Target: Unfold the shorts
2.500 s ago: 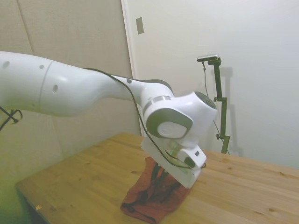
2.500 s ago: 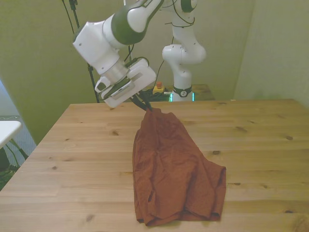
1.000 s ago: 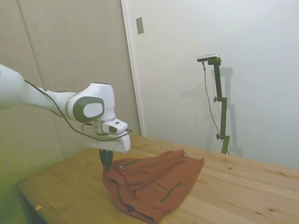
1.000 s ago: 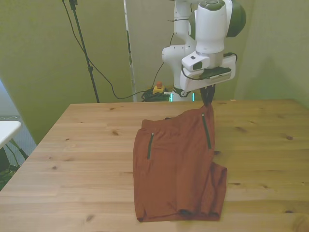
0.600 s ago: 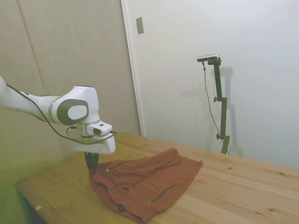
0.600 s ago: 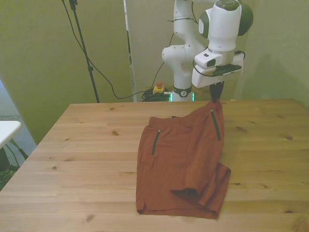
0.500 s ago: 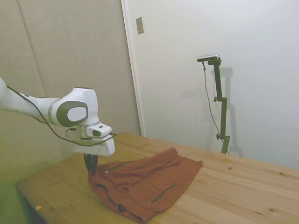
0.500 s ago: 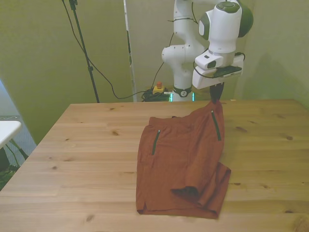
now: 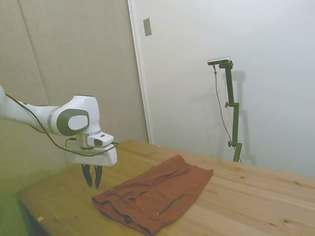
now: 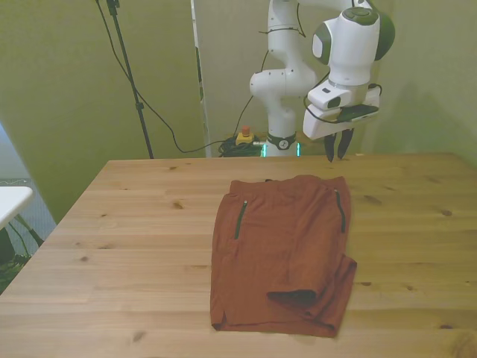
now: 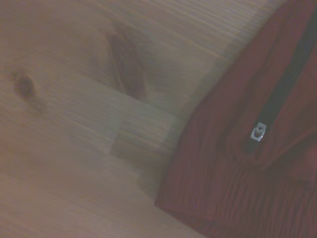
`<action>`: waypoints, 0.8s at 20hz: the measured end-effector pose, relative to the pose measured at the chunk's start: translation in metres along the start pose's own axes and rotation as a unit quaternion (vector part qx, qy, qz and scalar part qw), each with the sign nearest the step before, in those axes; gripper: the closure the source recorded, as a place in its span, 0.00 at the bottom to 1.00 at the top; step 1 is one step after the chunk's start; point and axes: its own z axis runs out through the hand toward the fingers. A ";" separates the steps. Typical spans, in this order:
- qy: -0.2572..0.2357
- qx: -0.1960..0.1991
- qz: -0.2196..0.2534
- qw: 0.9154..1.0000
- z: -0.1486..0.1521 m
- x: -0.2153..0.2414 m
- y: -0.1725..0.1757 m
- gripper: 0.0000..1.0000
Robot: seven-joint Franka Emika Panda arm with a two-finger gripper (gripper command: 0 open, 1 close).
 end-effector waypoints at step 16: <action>0.049 0.183 0.343 0.920 -0.023 0.277 0.145 0.00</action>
